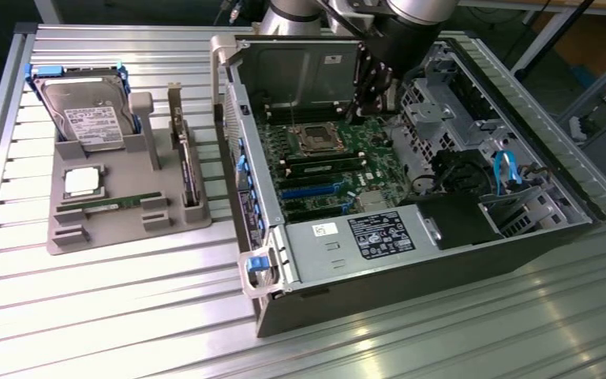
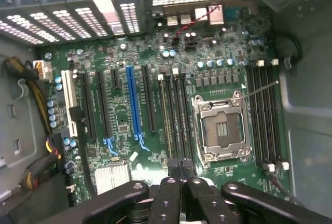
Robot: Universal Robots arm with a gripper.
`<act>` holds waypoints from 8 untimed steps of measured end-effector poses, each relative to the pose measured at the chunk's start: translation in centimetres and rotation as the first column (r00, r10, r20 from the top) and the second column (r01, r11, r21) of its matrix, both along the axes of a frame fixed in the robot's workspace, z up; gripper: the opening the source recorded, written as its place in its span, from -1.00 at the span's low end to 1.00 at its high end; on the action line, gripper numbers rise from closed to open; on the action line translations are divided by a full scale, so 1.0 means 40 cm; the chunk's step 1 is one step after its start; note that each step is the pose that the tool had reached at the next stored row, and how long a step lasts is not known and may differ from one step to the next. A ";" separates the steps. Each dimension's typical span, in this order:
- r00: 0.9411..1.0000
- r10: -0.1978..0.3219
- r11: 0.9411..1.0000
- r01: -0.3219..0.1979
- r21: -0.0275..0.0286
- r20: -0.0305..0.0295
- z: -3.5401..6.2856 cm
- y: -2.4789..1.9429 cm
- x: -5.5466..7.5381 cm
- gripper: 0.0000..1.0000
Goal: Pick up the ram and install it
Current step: 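Press down the ram until it locks into place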
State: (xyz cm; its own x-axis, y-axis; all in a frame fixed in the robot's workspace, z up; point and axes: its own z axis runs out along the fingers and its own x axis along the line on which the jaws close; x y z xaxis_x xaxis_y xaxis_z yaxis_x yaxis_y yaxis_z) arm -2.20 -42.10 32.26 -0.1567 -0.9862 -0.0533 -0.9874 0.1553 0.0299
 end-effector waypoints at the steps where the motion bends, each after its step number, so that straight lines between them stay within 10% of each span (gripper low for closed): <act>1: 1.000 -0.015 1.000 0.015 0.000 0.000 0.000 0.000 0.000 -0.80; 8: 0.982 -0.187 0.982 0.187 0.000 0.000 -0.001 0.000 0.000 -0.80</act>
State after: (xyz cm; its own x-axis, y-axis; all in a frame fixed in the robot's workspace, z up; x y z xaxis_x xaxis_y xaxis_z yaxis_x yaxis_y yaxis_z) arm -2.21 -42.10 32.20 -0.3384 -0.9395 -0.0533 -0.9409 0.3372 0.0299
